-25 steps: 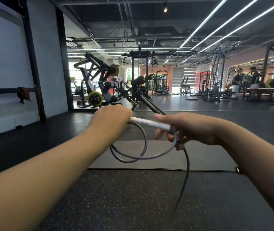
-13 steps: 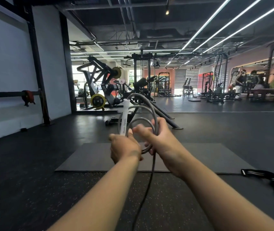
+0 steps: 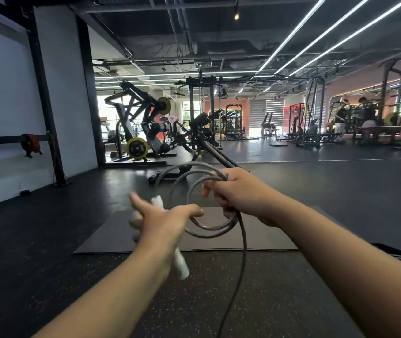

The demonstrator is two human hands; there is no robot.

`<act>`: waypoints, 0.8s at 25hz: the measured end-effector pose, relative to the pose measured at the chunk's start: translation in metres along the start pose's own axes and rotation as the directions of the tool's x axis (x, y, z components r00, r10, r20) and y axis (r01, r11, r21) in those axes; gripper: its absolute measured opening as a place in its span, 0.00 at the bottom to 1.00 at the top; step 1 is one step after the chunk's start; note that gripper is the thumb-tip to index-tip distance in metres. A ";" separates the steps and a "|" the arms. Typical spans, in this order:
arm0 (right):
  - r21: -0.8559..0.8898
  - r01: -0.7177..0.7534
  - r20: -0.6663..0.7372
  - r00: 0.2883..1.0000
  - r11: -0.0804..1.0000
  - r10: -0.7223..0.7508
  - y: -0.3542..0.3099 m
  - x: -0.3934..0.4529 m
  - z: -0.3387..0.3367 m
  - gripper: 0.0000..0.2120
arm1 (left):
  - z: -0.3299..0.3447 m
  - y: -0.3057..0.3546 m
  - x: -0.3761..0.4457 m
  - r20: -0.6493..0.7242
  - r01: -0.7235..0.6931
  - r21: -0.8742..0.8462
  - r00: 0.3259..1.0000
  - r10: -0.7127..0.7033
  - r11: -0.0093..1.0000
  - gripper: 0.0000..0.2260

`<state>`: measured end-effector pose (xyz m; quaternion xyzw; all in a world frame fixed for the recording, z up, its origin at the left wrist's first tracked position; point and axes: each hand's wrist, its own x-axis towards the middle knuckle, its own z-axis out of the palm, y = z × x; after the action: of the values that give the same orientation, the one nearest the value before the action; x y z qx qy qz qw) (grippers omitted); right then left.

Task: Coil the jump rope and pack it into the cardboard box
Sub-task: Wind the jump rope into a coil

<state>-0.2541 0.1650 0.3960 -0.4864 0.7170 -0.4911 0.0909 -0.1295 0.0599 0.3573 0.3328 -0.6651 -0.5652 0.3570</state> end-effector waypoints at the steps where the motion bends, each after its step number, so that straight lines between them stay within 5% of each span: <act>1: -0.075 -0.004 0.023 1.000 0.997 0.005 -0.005 0.000 -0.001 0.13 | -0.002 0.006 0.001 -0.083 -0.274 0.231 0.950 0.300 0.933 0.62; 3: -0.221 0.032 0.045 0.999 0.975 -0.023 -0.014 0.001 0.000 0.12 | -0.003 0.032 0.003 0.101 -0.602 0.671 0.652 0.751 0.432 0.59; 4: -0.280 0.053 0.039 0.998 0.958 -0.044 -0.017 0.002 0.000 0.12 | -0.002 0.046 0.006 0.287 -0.646 0.728 0.593 0.753 0.231 0.53; 5: -0.321 0.064 0.031 0.998 0.945 -0.057 -0.019 0.002 -0.001 0.12 | -0.002 0.056 0.014 0.426 -0.689 0.702 0.612 0.666 0.183 0.45; 7: -0.275 0.044 0.031 0.999 0.960 -0.037 -0.021 0.003 -0.008 0.10 | 0.001 0.066 0.028 0.572 -0.721 0.569 0.692 0.440 0.395 0.26; 9: -0.127 0.017 0.057 0.998 0.992 -0.010 -0.017 0.000 -0.015 0.04 | 0.000 0.064 0.034 0.633 -0.691 0.456 0.695 0.341 0.562 0.09; 12: -0.046 -0.039 0.098 0.994 0.998 0.044 -0.001 -0.008 -0.026 0.12 | -0.011 0.057 0.044 0.567 -0.490 0.309 0.783 0.256 0.815 0.12; 15: -0.039 -0.175 0.286 0.941 0.984 0.179 0.025 -0.022 -0.034 0.19 | -0.026 0.055 0.054 0.514 -0.218 0.023 0.840 0.175 0.976 0.12; 17: 0.018 -0.199 0.311 0.933 0.980 0.183 0.042 -0.029 -0.041 0.16 | -0.036 0.056 0.054 0.589 -0.008 -0.114 0.805 0.074 0.993 0.13; 20: 0.128 -0.236 0.149 0.965 0.963 0.217 0.067 -0.037 -0.055 0.22 | -0.053 0.058 0.053 0.771 0.222 -0.131 0.635 -0.041 0.966 0.16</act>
<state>-0.3095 0.2311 0.3579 -0.4249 0.7228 -0.4944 0.2292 -0.1147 -0.0036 0.4254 0.0712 -0.6624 -0.7449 0.0349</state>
